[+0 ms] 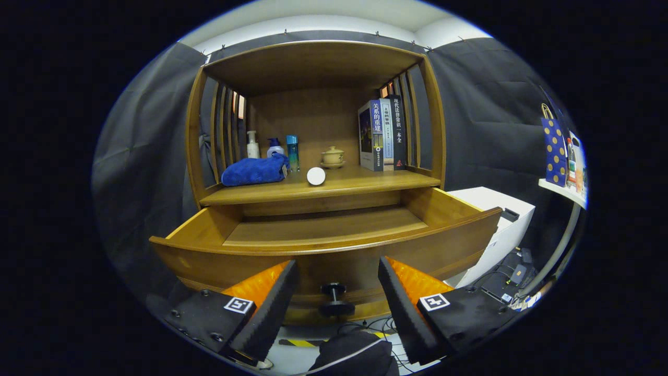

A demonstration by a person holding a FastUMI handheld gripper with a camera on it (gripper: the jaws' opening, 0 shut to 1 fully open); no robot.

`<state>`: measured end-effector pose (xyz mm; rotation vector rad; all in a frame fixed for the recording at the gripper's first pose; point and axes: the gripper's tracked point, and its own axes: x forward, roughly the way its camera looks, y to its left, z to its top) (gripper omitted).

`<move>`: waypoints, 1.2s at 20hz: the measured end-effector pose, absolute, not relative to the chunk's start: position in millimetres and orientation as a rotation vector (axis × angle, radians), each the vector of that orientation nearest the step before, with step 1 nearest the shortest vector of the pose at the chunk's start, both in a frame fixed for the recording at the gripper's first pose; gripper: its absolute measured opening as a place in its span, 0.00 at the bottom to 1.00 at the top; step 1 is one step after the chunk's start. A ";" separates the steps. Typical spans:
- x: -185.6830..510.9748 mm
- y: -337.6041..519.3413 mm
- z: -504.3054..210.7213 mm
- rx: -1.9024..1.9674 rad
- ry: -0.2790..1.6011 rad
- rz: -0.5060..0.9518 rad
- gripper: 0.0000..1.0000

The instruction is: Pull open the drawer, take out the items inside it, and place them on the countertop above the cabinet.

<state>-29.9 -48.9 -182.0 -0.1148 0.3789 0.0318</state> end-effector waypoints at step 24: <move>104.0 -30.1 -189.6 -0.118 0.373 0.022 0.98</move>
